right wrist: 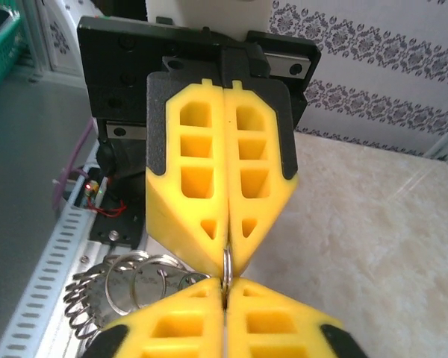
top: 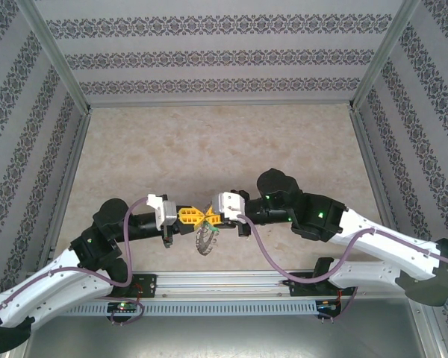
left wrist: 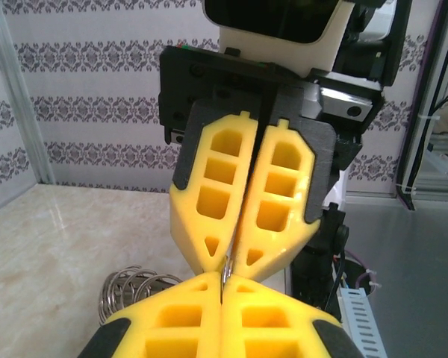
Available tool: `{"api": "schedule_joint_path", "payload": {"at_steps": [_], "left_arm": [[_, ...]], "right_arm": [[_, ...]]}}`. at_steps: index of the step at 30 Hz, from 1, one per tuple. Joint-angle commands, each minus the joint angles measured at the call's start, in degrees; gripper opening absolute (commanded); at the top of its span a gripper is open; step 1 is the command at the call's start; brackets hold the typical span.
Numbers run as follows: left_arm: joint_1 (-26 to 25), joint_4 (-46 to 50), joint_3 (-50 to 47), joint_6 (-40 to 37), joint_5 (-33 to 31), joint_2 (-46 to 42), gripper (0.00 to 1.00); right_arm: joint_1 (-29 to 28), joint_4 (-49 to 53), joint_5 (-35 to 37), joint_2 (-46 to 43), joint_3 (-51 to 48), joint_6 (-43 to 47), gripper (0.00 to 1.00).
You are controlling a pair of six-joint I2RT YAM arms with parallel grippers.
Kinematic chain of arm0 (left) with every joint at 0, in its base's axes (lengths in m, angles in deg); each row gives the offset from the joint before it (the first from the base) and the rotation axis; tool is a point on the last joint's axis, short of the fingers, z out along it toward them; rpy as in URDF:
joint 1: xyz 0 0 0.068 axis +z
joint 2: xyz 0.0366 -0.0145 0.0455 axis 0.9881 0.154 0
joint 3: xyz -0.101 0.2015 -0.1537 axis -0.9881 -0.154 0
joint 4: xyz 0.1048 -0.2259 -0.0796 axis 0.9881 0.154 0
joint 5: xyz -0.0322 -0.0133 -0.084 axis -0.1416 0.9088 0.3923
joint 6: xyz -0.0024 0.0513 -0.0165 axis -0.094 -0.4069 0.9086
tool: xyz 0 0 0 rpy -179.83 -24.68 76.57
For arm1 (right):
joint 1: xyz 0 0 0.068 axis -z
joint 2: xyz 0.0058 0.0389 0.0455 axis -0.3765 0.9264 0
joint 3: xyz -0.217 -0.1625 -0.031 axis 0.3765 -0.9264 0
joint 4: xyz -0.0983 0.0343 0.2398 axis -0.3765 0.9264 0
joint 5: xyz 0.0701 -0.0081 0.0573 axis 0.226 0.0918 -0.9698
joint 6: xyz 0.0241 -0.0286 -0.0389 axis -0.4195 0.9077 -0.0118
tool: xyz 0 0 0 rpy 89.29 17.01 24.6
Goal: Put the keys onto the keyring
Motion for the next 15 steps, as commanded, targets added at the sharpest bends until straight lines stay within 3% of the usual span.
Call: {"api": "schedule_joint_path", "payload": {"at_steps": [1, 5, 11, 15], "left_arm": [[-0.58, -8.2, 0.45, 2.14, 2.62, -0.19, 0.0], [-0.58, 2.35, 3.89, -2.08, -1.96, -0.22, 0.0], [-0.62, 25.06, 13.69, -12.24, -9.79, 6.26, 0.11], [-0.67, 29.79, 16.73, -14.16, -12.92, 9.73, 0.11]], "right_arm": [[0.01, -3.23, -1.28, 0.42, -0.68, -1.05, 0.0], [0.04, 0.14, 2.04, 1.17, 0.95, 1.1, 0.0], [-0.47, 11.13, 6.81, 6.76, 8.63, 6.01, 0.0], [-0.87, 14.09, 7.53, 9.78, 11.7, 7.19, 0.0]]}}
